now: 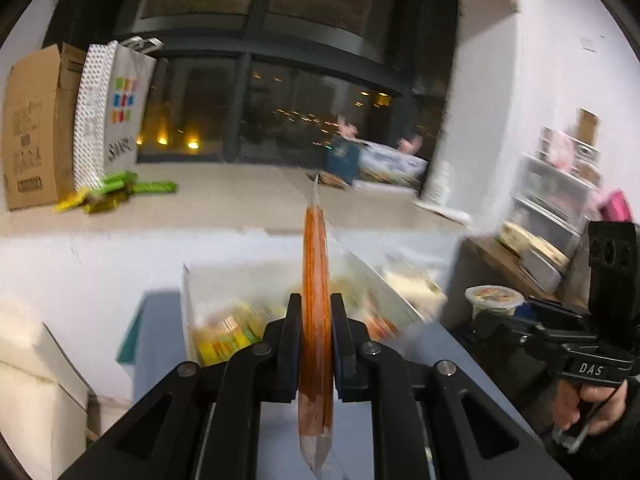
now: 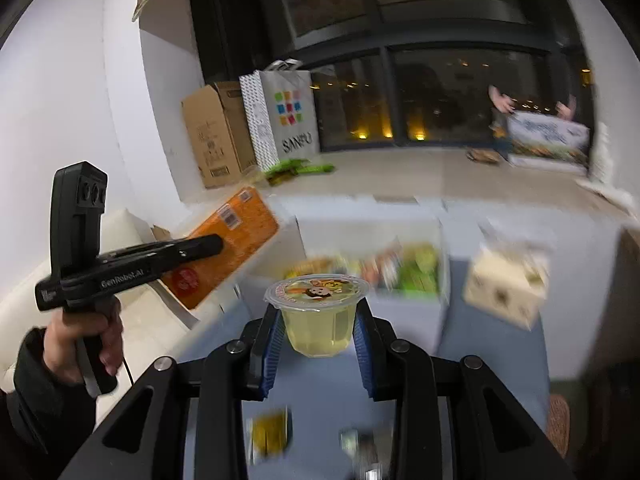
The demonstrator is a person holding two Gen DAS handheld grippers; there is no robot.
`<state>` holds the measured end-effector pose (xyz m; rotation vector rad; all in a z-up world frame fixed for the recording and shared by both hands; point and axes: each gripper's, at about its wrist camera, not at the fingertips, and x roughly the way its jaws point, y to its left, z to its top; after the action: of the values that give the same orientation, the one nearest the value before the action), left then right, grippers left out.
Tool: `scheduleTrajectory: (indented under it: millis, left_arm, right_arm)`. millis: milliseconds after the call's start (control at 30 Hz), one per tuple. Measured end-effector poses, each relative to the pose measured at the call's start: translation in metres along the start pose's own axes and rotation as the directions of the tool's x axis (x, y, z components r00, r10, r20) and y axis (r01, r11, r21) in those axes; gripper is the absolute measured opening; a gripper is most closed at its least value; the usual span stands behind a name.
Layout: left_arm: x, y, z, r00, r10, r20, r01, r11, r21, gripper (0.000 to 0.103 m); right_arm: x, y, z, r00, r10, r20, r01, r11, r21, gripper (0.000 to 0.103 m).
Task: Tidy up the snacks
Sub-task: 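Drop jelly cup into box with right gripper while left drops orange pack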
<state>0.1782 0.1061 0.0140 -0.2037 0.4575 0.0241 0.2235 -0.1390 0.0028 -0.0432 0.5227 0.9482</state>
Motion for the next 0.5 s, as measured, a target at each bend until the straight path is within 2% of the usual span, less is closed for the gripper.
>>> scheduleTrajectory:
  millis: [100, 200, 333, 367, 400, 433, 467, 500]
  left_arm:
    - [0.039, 0.02, 0.021, 1.0, -0.002, -0.031, 0.0, 0.998, -0.062, 0.014]
    - [0.074, 0.031, 0.031, 0.997, 0.04, -0.07, -0.043, 0.998, -0.048, 0.014]
    - [0.108, 0.04, 0.03, 0.99, 0.085, -0.112, -0.09, 0.995, -0.039, 0.015]
    - [0.113, 0.042, 0.03, 0.989, 0.089, -0.118, -0.094, 0.995, -0.045, 0.021]
    - [0.117, 0.043, 0.027, 0.987, 0.081, -0.136, -0.089, 0.995, -0.054, 0.05]
    - [0.122, 0.048, 0.026, 0.983, 0.078, -0.165, -0.091, 0.993, -0.074, 0.072]
    - [0.123, 0.049, 0.023, 0.982, 0.083, -0.168, -0.098, 0.991, -0.085, 0.103]
    - [0.118, 0.049, 0.021, 0.985, 0.087, -0.147, -0.1, 0.991, -0.086, 0.103]
  right_arm:
    - [0.051, -0.01, 0.041, 0.999, 0.002, -0.037, 0.0, 0.999, 0.046, 0.035]
    - [0.103, -0.03, 0.069, 0.995, -0.022, -0.1, 0.032, 0.994, 0.106, 0.035]
    - [0.145, -0.048, 0.084, 0.983, -0.095, -0.155, 0.11, 0.989, 0.095, 0.035]
    - [0.154, -0.054, 0.086, 0.978, -0.105, -0.179, 0.124, 0.987, 0.099, 0.035]
    - [0.159, -0.058, 0.087, 0.976, -0.117, -0.185, 0.138, 0.985, 0.107, 0.035]
    - [0.165, -0.063, 0.087, 0.973, -0.126, -0.193, 0.151, 0.981, 0.121, 0.037]
    - [0.169, -0.067, 0.086, 0.97, -0.125, -0.209, 0.155, 0.979, 0.133, 0.06]
    - [0.172, -0.071, 0.085, 0.966, -0.121, -0.228, 0.157, 0.976, 0.147, 0.08]
